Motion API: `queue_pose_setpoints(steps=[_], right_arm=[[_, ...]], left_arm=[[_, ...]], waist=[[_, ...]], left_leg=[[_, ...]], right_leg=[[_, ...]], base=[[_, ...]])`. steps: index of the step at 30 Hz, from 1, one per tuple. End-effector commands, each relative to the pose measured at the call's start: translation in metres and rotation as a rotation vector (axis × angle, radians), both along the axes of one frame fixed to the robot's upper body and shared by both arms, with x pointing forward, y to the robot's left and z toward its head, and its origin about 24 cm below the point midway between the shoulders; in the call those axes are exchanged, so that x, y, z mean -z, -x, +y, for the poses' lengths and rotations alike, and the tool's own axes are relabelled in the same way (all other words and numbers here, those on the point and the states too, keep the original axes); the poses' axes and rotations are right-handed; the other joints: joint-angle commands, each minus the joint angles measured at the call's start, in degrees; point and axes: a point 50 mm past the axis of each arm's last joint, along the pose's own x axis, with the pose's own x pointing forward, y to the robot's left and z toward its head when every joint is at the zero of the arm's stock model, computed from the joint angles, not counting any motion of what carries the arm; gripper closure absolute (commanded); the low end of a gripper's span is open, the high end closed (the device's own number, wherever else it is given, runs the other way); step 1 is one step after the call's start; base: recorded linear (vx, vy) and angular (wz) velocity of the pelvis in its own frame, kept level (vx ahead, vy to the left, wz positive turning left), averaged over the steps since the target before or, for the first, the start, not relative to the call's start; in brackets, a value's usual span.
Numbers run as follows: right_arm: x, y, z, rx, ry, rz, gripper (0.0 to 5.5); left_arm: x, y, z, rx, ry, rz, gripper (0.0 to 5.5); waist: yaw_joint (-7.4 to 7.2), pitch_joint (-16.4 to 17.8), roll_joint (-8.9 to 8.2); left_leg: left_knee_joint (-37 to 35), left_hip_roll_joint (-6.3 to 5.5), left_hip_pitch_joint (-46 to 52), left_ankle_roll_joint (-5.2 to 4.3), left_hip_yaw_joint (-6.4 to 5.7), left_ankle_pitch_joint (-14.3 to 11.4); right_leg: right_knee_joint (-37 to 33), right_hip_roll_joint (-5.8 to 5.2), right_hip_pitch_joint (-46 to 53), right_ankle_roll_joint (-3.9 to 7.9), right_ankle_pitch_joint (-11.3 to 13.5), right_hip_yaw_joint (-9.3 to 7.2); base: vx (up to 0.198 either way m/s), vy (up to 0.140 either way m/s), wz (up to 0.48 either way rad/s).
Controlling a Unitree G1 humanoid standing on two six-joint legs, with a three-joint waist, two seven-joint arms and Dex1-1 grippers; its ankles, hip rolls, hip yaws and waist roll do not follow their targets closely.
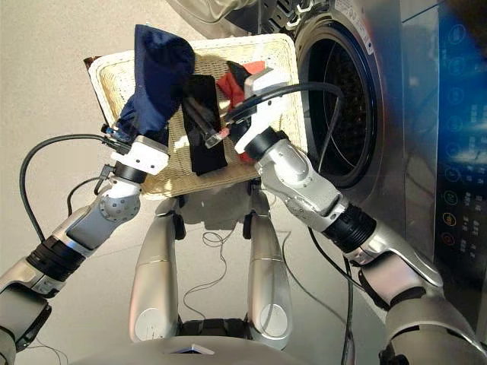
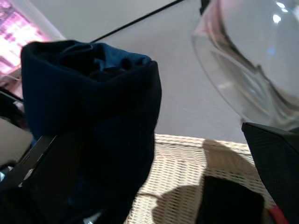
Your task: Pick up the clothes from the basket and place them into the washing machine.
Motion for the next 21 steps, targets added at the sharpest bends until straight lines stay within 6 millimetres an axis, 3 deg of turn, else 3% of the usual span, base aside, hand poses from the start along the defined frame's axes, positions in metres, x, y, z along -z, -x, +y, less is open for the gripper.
queue_pose_setpoints(steps=[1, 21], right_arm=[[-0.035, 0.033, 0.025, -0.219, -0.018, -0.147, 0.0], [-0.031, 0.035, 0.042, -0.279, 0.0, -0.107, 0.0]], left_arm=[[-0.019, 0.027, -0.034, 0.227, -0.037, -0.14, 5.5], [-0.035, 0.037, -0.05, 0.318, -0.094, -0.24, 5.5]], waist=[[0.54, -0.52, 1.83], [1.39, -0.52, 2.9]], left_leg=[[-6.9, -2.3, 4.63, 0.79, 1.01, 1.58], [-6.6, -2.8, 7.96, 0.85, 0.19, 1.27]], right_leg=[[6.83, -1.89, -0.67, 3.49, -6.94, -0.82], [7.77, -2.16, 2.95, 3.24, -7.96, -0.66]], base=[[0.0, 0.0, 0.0], [0.0, 0.0, 0.0]])
